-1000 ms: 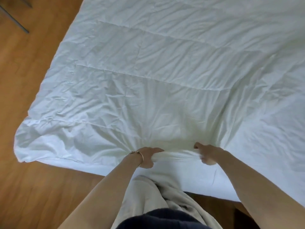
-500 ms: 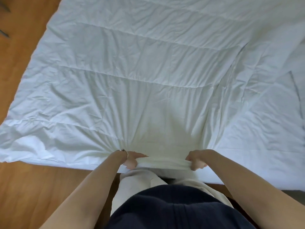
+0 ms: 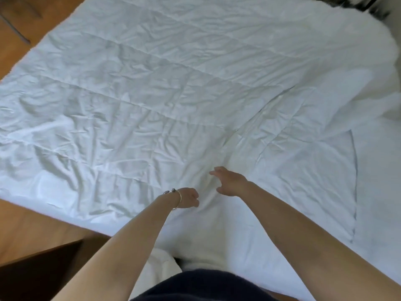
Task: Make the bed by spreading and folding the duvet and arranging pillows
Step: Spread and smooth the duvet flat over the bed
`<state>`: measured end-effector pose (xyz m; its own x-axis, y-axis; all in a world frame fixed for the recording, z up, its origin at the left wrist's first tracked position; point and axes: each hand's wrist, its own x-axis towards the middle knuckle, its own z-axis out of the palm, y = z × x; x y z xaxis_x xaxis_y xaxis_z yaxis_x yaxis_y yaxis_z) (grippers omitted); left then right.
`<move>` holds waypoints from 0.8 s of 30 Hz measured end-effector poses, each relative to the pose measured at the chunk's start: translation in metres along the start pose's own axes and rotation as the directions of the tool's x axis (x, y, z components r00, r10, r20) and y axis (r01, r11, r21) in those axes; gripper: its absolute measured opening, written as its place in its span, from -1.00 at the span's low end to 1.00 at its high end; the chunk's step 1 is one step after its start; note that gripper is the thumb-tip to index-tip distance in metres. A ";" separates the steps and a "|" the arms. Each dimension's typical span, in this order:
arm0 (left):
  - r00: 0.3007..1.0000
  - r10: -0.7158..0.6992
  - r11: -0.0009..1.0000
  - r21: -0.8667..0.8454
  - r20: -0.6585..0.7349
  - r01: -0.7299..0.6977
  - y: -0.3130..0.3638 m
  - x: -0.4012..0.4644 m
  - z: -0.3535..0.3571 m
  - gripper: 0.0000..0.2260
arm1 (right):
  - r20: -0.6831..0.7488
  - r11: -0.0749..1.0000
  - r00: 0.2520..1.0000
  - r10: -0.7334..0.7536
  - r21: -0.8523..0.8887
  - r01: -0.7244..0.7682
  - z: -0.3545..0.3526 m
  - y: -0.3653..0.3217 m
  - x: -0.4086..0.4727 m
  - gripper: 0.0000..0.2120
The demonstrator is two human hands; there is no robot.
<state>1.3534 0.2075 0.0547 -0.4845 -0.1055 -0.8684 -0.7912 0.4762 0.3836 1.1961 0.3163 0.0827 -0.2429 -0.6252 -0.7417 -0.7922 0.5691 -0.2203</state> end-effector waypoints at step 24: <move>0.950 0.257 0.965 -0.107 0.176 -0.241 0.109 0.084 0.028 -0.46 | 0.117 0.550 0.969 0.219 -0.835 -0.024 -0.108 0.190 0.072 -0.19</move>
<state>1.2367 0.2747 0.0144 -0.5981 0.1757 -0.7819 -0.6866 0.3909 0.6130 0.9673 0.3211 0.0559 -0.3434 -0.4180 -0.8410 -0.8975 -0.1178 0.4250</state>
